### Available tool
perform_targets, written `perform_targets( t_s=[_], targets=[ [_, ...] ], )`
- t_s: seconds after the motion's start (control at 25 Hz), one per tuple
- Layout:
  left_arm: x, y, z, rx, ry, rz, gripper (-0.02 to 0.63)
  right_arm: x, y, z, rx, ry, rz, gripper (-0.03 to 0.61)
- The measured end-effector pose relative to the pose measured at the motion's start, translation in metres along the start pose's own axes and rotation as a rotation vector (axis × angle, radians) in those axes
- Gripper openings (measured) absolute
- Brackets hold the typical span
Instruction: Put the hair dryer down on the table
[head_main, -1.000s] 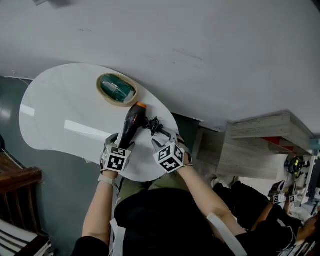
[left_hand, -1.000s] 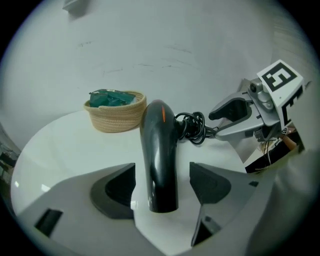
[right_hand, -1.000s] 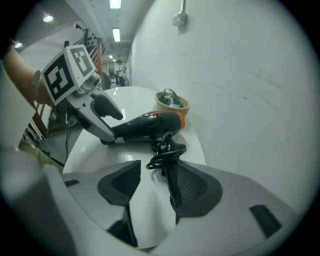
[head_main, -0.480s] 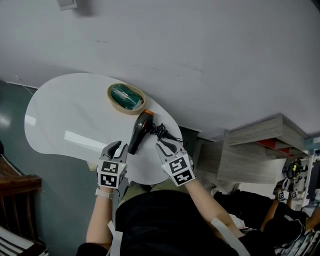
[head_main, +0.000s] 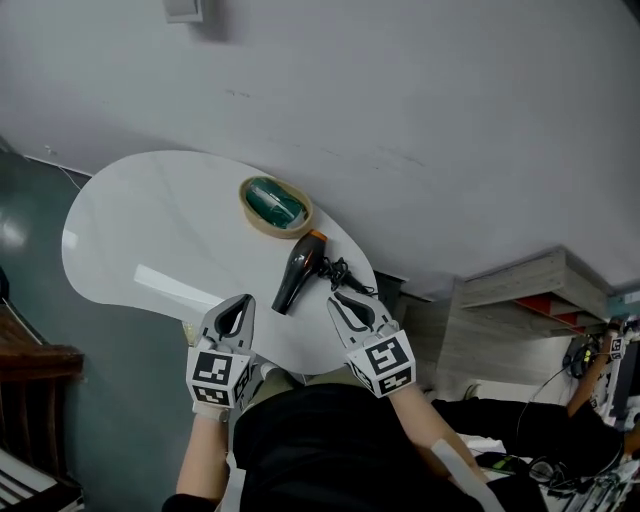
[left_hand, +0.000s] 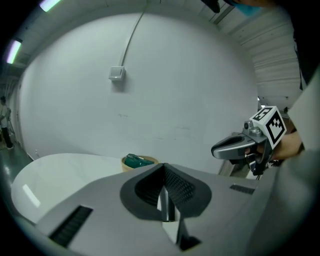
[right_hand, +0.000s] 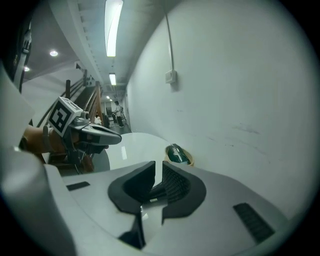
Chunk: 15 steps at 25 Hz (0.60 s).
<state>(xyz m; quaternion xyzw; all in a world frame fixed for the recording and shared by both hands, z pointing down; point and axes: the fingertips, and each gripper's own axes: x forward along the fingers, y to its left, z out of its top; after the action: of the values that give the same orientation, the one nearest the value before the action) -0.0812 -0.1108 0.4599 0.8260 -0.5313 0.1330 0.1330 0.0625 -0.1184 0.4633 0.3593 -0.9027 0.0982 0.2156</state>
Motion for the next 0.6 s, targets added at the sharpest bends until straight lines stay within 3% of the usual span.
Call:
perform_targets(
  t_s=[0.32,0.6],
  targets=[
    [-0.023,-0.008,0.031,0.074,-0.099,-0.018,0.011,-0.011,0.014,0.034,0.006,-0.092,-0.006,0.052],
    [-0.025,-0.007,0.030,0.092,-0.104,-0.004,0.010,-0.019,0.023,0.047,-0.023,-0.121,-0.018,0.052]
  ],
)
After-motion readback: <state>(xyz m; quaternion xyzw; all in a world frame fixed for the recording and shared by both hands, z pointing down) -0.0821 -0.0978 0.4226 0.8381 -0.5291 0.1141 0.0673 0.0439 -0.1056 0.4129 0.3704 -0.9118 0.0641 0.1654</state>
